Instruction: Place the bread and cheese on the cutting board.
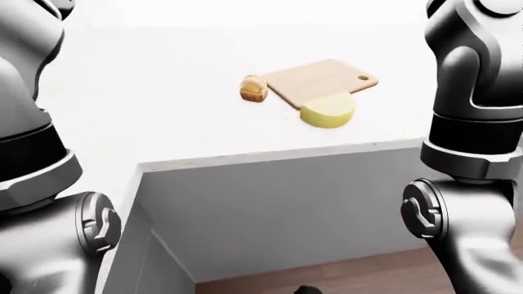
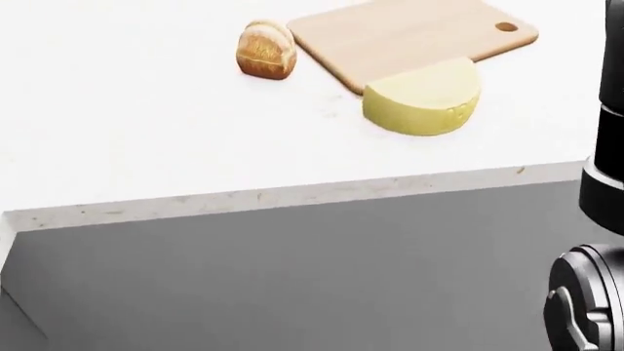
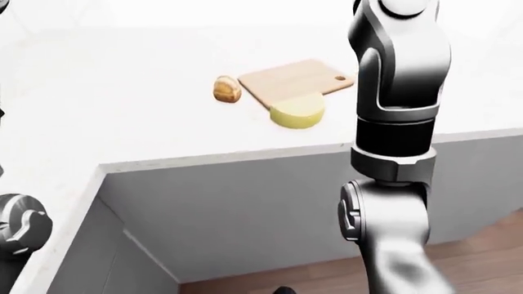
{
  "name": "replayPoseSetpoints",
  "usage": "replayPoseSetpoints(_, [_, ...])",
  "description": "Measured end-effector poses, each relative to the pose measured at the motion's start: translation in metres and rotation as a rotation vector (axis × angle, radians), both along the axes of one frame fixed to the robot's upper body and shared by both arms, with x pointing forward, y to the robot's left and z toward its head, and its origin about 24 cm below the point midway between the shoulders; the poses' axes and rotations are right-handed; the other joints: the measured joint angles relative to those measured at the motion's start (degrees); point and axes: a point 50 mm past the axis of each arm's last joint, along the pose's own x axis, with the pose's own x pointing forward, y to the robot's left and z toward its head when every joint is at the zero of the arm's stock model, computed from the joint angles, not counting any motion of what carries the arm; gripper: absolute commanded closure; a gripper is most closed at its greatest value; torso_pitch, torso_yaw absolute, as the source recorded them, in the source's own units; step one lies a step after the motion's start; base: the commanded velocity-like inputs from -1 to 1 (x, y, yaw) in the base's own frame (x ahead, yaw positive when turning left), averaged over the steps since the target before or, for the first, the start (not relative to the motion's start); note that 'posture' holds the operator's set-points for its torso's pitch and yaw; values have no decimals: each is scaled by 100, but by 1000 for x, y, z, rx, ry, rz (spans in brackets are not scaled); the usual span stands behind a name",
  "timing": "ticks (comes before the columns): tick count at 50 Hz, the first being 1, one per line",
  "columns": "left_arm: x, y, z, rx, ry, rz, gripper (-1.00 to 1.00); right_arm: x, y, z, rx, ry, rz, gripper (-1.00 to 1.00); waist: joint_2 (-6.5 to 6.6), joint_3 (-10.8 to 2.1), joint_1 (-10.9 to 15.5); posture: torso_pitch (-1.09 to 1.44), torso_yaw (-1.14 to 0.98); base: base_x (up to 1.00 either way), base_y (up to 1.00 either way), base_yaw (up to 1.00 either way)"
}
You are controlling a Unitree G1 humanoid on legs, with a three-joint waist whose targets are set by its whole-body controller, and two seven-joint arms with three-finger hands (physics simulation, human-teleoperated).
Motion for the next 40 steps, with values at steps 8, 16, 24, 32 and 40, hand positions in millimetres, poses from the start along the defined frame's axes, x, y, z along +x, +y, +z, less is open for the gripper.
replayPoseSetpoints(8, [-1,1,2,-1,-10,5,-100,1,1,-1,-2,9,6,-100,-308,-30,49,0,0,0,-60,0])
replayPoseSetpoints(16, [8,-11,-8,22,36,-41,-100,6,-11,-9,22,45,-39,-100,-585,72,-127,0,0,0,-36,0])
replayPoseSetpoints(24, [-2,-7,5,16,-31,-25,-100,2,-2,-3,-18,6,-17,-100,-438,166,-97,0,0,0,0,0])
replayPoseSetpoints(32, [7,-9,-7,17,32,-34,-100,10,-4,-14,-32,66,-35,-100,-375,110,-22,0,0,17,5,0])
replayPoseSetpoints(40, [-1,-4,5,11,-29,-15,-100,0,0,1,-43,-12,-21,-100,-448,33,125,0,0,32,10,0])
